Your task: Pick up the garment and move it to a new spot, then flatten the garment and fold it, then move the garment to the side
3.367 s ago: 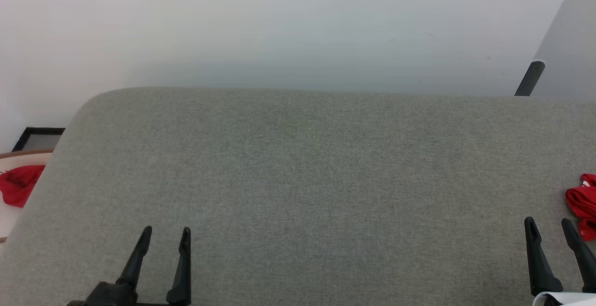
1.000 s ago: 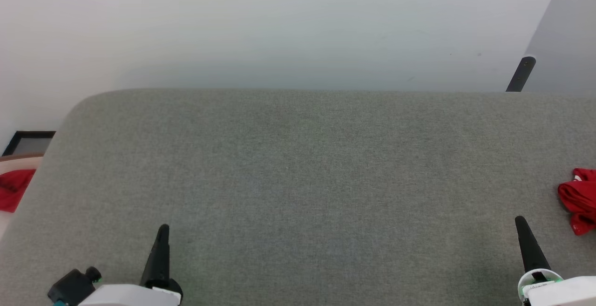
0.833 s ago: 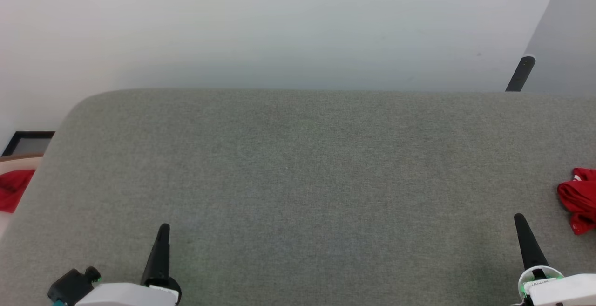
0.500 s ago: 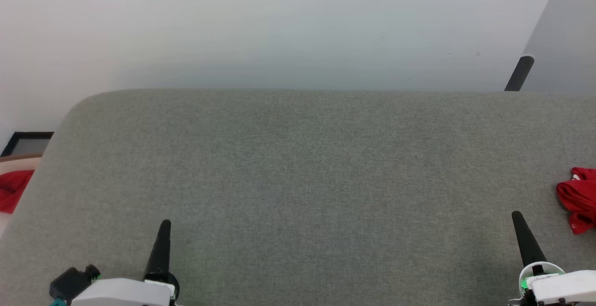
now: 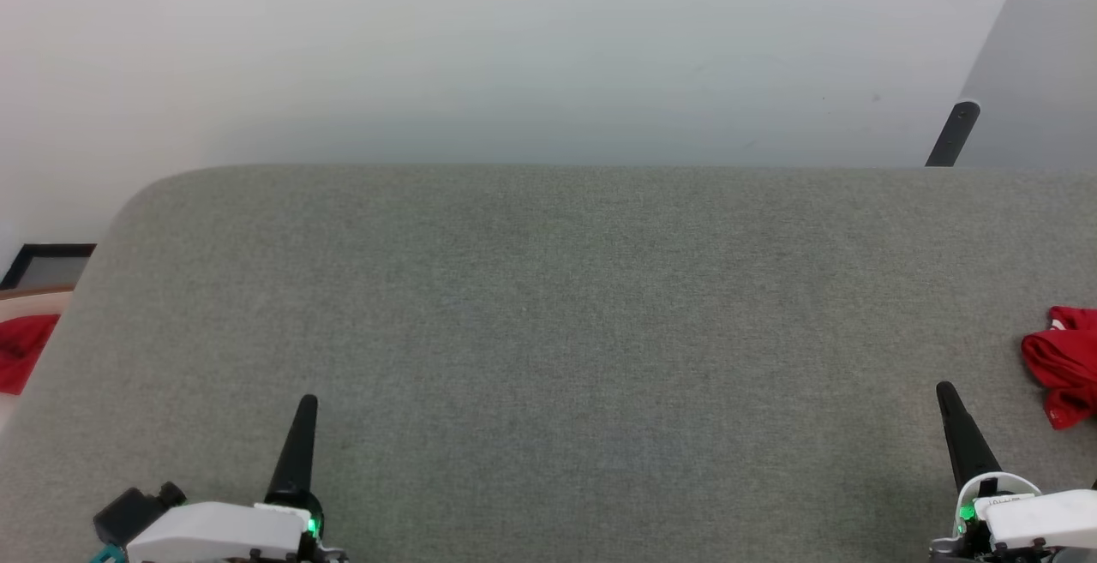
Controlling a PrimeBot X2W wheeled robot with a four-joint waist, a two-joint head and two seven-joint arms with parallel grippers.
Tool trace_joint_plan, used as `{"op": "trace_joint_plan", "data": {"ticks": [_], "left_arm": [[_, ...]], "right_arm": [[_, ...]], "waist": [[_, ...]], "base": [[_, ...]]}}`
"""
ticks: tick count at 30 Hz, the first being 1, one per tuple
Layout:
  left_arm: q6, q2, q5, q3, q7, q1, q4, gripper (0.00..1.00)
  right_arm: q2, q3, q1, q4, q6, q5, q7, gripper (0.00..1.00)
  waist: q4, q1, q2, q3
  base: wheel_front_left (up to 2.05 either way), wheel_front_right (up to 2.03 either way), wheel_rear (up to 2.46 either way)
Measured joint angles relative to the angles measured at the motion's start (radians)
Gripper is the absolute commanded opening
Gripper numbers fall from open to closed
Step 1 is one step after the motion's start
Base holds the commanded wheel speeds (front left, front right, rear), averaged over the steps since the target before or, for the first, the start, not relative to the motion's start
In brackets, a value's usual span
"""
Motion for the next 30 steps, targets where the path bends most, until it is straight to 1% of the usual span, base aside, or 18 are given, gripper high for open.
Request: {"op": "trace_joint_plan", "data": {"ticks": [30], "left_arm": [[0.000,-0.008,-0.235,0.016,0.066,-0.040,0.028,0.00]], "right_arm": [[0.016,-0.006,-0.051,0.051,0.000,0.207,0.034,0.00]], "waist": [[-0.008,0.0000,0.0000,0.001]], "base": [[0.00,0.00,0.00]]}}
